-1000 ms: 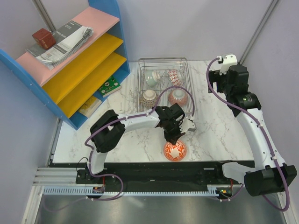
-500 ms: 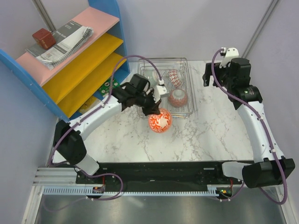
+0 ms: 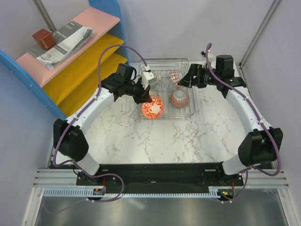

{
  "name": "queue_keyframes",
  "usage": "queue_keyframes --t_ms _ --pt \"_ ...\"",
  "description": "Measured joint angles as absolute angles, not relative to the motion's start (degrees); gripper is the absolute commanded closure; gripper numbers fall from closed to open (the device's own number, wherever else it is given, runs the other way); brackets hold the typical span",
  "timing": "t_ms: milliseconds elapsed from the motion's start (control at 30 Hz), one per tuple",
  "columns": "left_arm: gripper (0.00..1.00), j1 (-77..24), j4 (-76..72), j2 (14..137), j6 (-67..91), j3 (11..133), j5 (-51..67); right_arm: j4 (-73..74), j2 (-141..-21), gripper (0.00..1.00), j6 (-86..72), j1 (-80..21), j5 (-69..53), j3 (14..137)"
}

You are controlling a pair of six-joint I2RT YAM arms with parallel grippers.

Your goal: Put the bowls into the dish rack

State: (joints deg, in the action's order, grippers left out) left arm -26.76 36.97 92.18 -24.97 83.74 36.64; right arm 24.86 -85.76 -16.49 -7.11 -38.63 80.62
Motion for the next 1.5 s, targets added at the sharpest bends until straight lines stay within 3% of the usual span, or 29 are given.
queue_keyframes --t_ms 667,1500 --pt "0.98 -23.6 37.8 99.9 -25.5 93.6 37.9 19.9 -94.6 0.02 -20.3 -20.1 -46.1 80.6" --pt "0.98 -22.9 39.0 100.8 -26.3 95.3 40.7 7.9 -101.0 0.02 -27.0 -21.6 -59.0 80.1"
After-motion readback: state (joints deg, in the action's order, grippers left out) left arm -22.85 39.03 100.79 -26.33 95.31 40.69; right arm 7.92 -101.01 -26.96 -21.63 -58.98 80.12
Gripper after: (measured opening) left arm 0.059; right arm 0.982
